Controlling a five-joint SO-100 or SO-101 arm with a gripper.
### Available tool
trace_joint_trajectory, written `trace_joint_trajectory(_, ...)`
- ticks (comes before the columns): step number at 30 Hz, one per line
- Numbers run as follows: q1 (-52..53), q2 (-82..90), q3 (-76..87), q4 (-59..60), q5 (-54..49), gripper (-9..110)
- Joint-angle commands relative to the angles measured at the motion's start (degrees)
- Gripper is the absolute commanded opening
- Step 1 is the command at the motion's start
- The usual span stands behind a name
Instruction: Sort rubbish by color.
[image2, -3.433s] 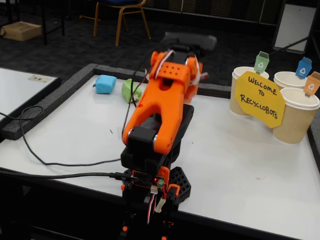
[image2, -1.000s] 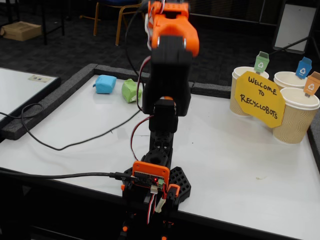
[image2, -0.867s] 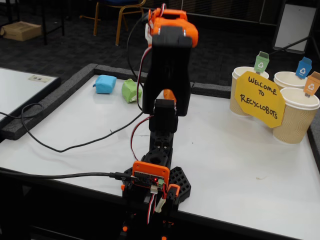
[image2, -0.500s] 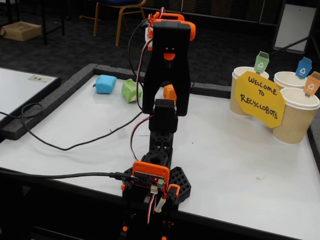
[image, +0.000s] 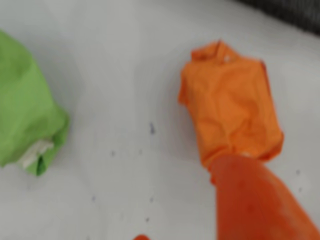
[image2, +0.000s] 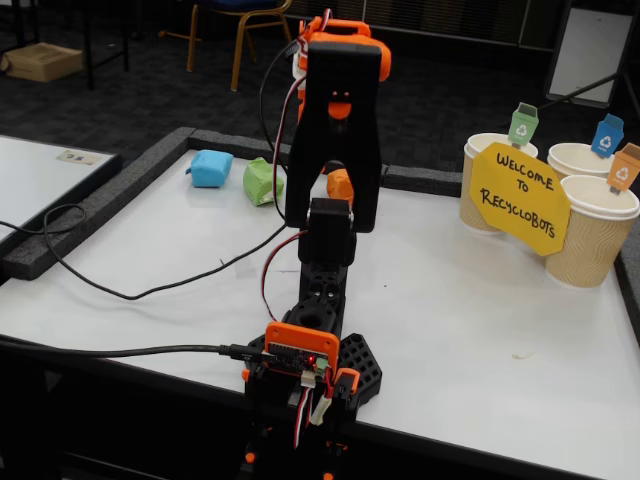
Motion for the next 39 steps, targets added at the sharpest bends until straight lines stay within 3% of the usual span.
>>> trace_joint_trajectory(1, 0.79, 0.35, -11.95, 0.79, 3.43, 16)
trace_joint_trajectory(8, 0.09, -4.31, -13.62, -1.76, 2.46, 23)
trace_joint_trajectory(23, 5.01, -17.05, -25.22, -4.13, 2.37, 25)
trace_joint_trajectory(39, 6.94, -23.73, -26.81, -5.89, 2.02, 25)
